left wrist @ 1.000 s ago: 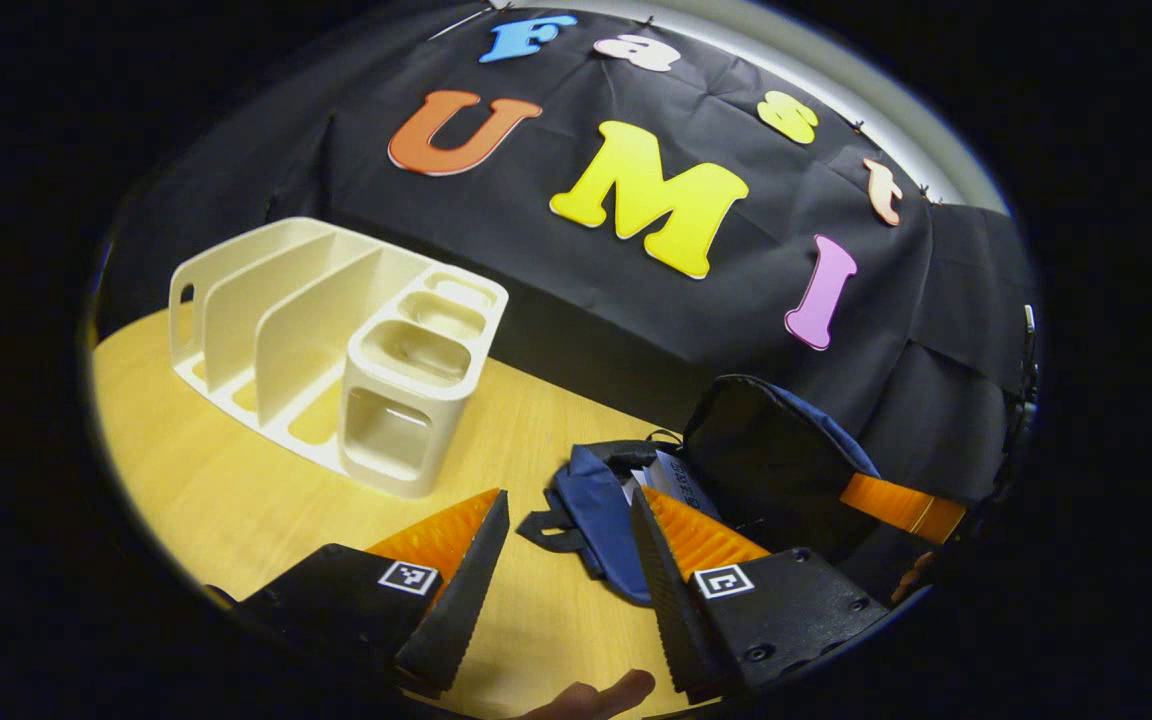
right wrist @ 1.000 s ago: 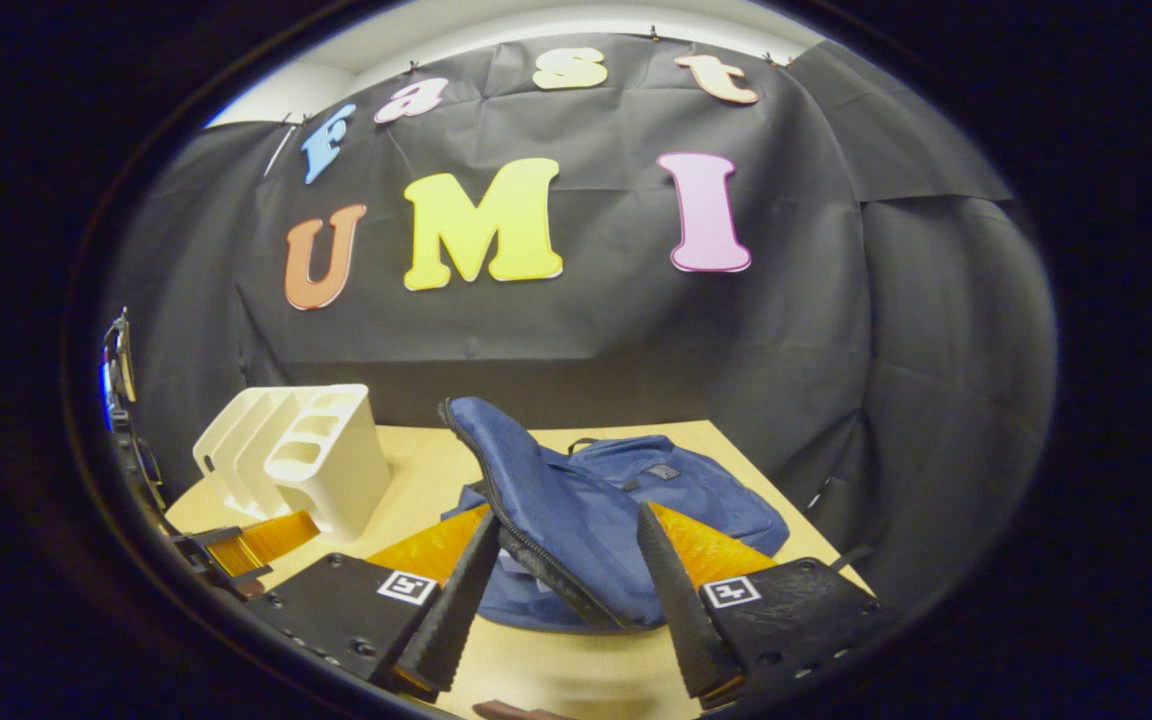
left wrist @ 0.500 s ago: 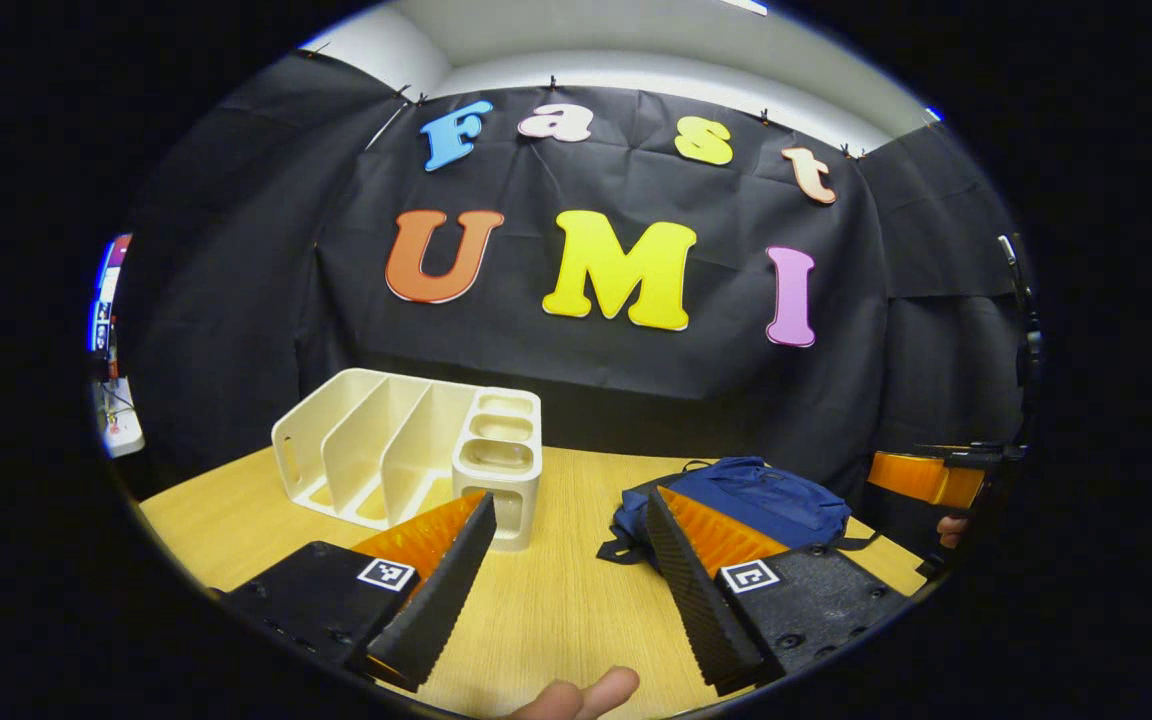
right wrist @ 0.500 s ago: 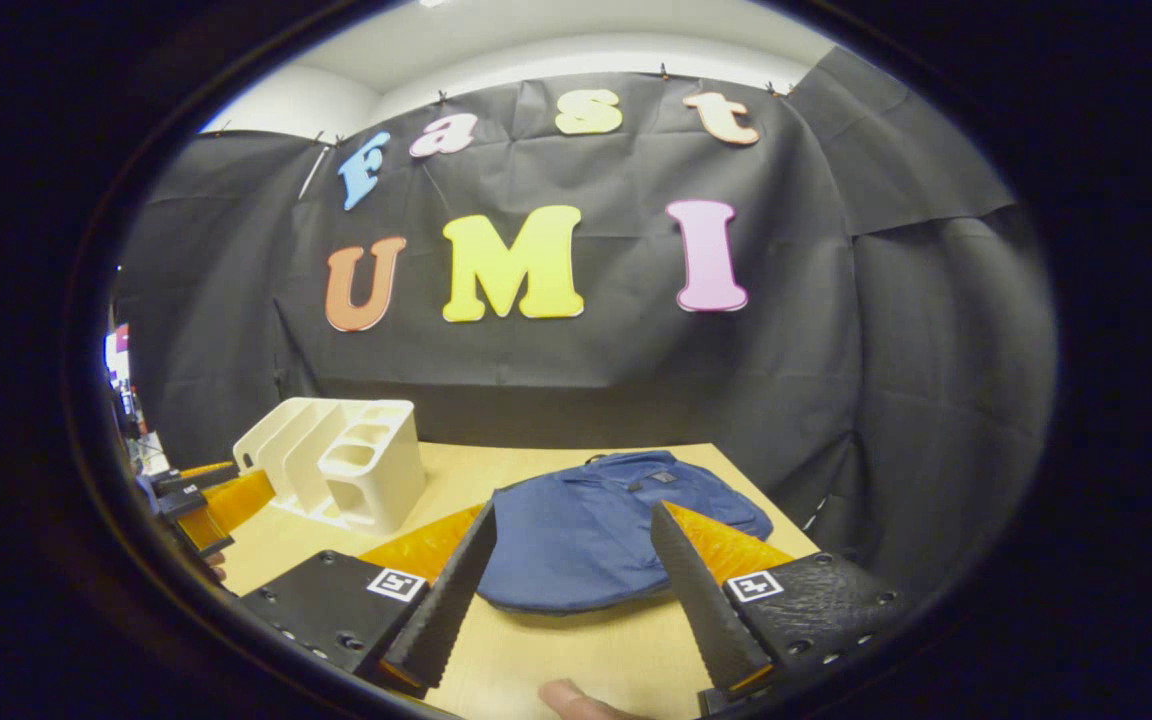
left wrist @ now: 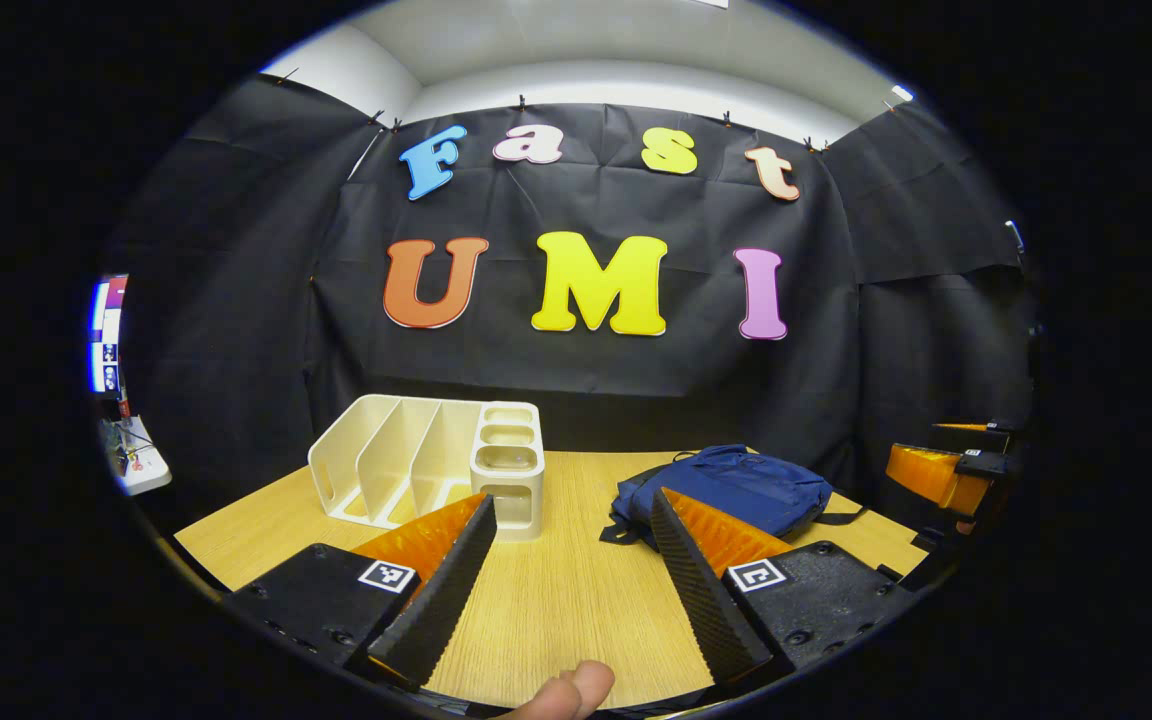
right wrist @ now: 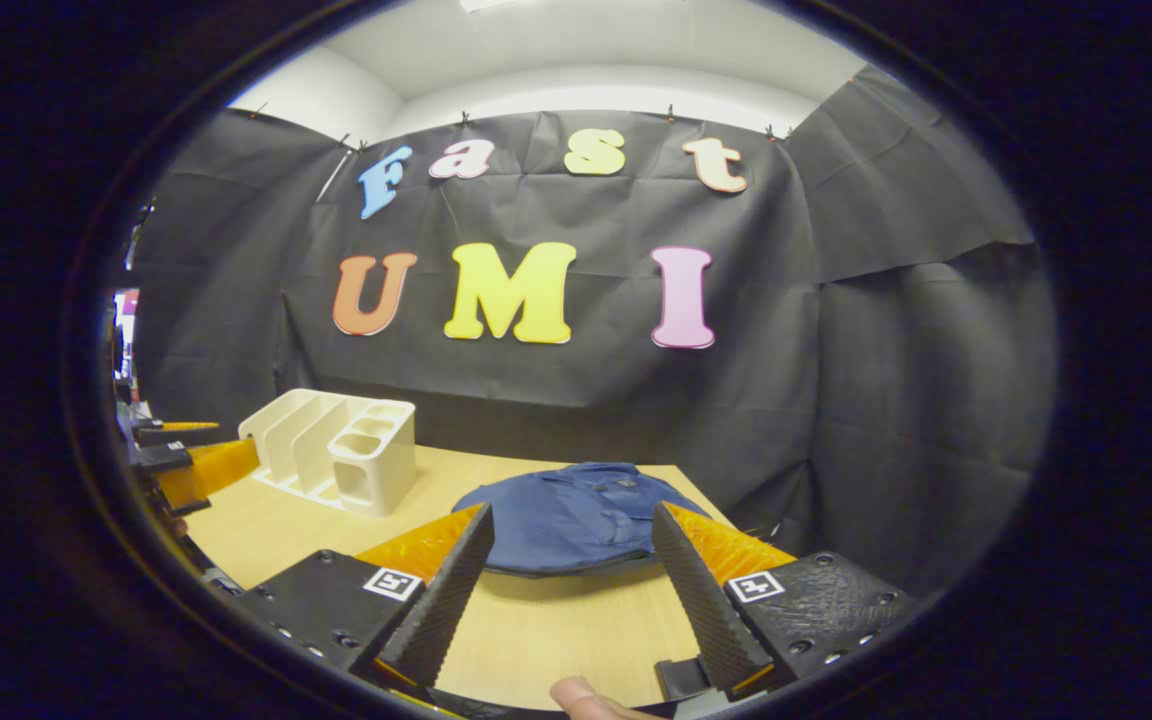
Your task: Open the schoolbag, grab two books from the bookshelf and put them into the schoolbag.
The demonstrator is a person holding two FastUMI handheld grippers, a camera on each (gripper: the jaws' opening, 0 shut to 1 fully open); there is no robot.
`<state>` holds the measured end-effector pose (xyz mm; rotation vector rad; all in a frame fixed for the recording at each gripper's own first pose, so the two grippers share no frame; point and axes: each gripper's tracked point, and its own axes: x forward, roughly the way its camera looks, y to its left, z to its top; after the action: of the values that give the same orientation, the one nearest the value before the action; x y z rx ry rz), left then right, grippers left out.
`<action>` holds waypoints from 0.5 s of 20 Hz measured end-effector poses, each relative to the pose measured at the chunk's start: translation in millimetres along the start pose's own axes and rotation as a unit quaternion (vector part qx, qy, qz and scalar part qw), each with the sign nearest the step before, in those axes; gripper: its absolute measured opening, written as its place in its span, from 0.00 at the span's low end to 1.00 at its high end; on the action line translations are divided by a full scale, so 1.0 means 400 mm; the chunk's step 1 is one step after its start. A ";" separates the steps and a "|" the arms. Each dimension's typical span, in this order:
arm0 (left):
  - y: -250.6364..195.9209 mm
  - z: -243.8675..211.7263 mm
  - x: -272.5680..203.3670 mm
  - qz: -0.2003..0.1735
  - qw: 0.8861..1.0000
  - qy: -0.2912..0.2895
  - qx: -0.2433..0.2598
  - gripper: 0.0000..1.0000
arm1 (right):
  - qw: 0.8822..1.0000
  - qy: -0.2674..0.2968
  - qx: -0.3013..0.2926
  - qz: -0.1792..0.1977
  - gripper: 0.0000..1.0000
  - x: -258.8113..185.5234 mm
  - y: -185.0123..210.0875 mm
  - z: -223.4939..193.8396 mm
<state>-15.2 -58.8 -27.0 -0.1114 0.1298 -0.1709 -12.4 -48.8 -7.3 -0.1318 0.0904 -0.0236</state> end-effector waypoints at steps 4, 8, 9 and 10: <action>0.040 0.030 -0.031 0.019 0.999 -0.014 0.023 0.97 | 1.000 -0.015 0.015 0.002 0.99 -0.016 0.013 0.023; 0.061 0.040 -0.054 0.026 0.999 -0.016 0.027 0.97 | 1.000 -0.022 0.022 0.001 0.99 -0.040 0.019 0.022; 0.072 0.045 -0.055 0.031 0.999 -0.018 0.028 0.97 | 1.000 -0.022 0.021 0.001 0.99 -0.044 0.025 0.021; 0.078 0.052 -0.056 0.033 0.999 -0.024 0.028 0.97 | 1.000 -0.022 0.022 0.004 0.99 -0.046 0.034 0.019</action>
<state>-29.2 -22.4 -7.5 -0.0550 0.0803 -0.1053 -29.9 -33.9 0.1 -0.0884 0.0469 -0.0149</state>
